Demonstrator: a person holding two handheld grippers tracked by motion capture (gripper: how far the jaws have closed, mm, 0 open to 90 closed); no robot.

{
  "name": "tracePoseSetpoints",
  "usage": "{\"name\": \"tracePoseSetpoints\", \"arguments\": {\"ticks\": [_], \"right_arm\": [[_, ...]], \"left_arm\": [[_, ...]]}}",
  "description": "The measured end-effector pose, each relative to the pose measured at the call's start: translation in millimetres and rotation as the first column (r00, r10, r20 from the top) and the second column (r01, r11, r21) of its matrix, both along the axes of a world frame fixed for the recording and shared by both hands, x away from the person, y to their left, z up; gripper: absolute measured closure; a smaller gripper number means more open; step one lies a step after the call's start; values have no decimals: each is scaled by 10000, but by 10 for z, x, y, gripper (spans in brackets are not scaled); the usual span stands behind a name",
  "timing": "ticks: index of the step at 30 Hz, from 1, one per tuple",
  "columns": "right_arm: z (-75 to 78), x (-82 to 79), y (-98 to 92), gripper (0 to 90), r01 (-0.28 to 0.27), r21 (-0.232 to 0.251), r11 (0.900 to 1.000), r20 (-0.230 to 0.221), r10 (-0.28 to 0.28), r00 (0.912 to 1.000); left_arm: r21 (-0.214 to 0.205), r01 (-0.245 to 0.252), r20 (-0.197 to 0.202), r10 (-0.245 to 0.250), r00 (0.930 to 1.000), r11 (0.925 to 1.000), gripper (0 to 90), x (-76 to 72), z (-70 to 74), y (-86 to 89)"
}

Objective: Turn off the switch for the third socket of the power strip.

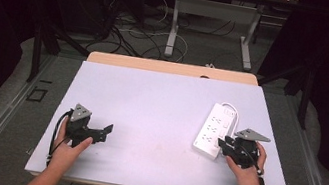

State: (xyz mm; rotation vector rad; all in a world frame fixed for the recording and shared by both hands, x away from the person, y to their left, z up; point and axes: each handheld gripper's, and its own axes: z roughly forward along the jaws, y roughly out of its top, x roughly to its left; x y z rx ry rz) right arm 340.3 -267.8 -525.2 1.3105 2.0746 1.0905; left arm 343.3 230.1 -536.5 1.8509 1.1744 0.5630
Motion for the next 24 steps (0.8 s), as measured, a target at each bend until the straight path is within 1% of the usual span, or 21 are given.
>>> {"name": "tracePoseSetpoints", "arguments": {"ticks": [1,2,3,5,6,9,10,12,17,24], "right_arm": [[-9,6,7,709,-38,10,10000,-43,38,10000],[-20,19,10,740,-136,-70,9999,-102,136,9999],[-20,19,10,740,-136,-70,9999,-102,136,9999],[-34,29,18,768,-219,-109,9997,-122,218,9997],[-39,31,25,781,-247,-78,9997,-210,245,9995],[-55,41,41,818,-397,-64,9992,-287,395,9988],[-58,44,36,833,-461,-186,9988,-259,456,9986],[-62,45,54,865,-520,-103,9986,-324,517,9981],[-71,49,66,898,-667,-155,9977,-384,660,9971],[-95,59,91,900,-846,-272,9960,-487,832,9953]], "left_arm": [[-7,-4,-8,4,10000,10000,5,0,-1,-1],[-11,0,9,0,10000,10000,6,2,-3,-2],[-13,-2,-7,2,10000,10000,6,1,-3,-3],[-13,-1,-36,1,10000,10000,6,1,-4,-4],[-9,-4,-39,4,10000,10000,6,1,-5,-4],[-10,-12,-38,12,10000,10000,6,1,-6,-7],[-5,-13,-39,13,10000,10000,6,1,-6,-7],[-5,-9,-38,9,10000,10000,6,0,-6,-7],[-27,3,-3,-3,10000,10000,6,2,-9,-9],[6,-10,-31,10,10000,10000,6,1,-7,-6]]}}
